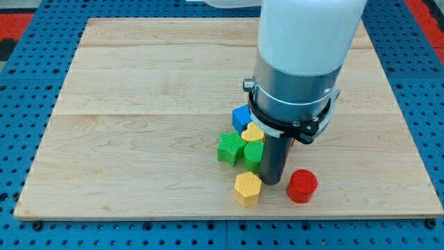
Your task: Move the red circle toward the red star
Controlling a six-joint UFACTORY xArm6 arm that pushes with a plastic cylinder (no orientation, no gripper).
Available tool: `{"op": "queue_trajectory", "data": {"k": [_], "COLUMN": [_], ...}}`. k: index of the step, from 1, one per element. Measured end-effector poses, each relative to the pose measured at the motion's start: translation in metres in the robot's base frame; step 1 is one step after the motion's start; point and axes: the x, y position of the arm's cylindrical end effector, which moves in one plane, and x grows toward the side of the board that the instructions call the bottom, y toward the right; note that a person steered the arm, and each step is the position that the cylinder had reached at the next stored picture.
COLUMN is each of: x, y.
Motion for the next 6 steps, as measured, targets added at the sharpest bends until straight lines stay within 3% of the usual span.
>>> {"op": "queue_trajectory", "data": {"k": [1,3,6], "x": [-0.009,0.032,0.021], "y": [0.002,-0.007,0.057]}}
